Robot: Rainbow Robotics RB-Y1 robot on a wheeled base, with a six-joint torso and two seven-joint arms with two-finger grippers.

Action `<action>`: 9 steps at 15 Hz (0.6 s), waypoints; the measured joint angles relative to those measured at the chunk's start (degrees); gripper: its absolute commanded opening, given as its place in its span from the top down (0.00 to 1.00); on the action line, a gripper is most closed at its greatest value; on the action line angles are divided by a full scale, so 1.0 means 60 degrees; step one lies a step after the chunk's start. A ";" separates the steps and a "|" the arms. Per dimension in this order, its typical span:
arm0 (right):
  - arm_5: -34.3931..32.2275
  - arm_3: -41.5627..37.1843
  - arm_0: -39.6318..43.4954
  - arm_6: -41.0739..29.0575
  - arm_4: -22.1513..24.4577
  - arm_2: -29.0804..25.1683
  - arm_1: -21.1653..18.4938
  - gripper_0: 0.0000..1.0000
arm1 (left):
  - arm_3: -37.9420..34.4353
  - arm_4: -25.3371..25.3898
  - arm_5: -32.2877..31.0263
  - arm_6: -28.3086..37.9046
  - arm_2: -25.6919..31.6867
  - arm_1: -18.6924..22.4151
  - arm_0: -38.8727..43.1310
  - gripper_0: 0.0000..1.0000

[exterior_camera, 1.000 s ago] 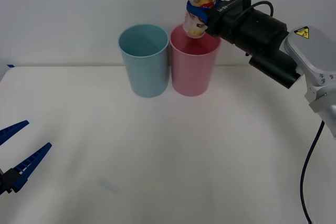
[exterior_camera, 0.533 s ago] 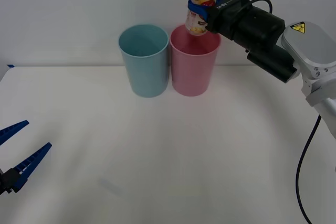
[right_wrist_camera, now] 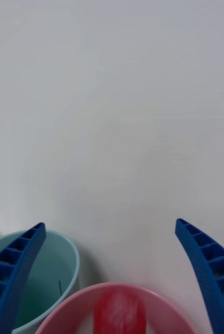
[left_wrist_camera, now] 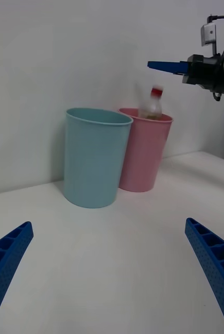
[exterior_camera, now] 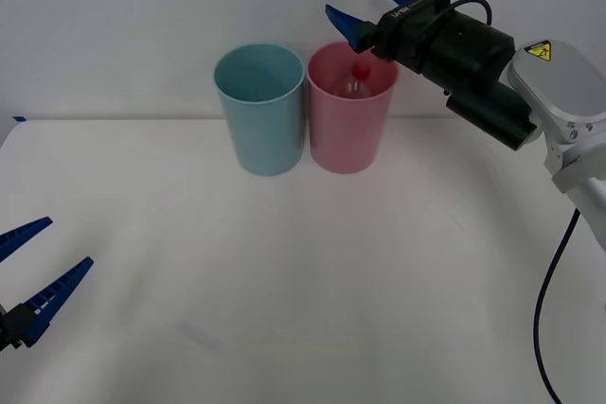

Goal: Grasp the object on the table and drop it into the matching bin: aluminum can to the light blue bin, PET bottle to the pink bin.

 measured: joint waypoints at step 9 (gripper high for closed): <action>-0.0268 -0.3757 0.3045 -0.0172 -0.0399 -0.0537 -0.0909 0.00 | 0.0000 0.0000 0.0000 0.0001 0.0000 0.0000 -0.0001 0.00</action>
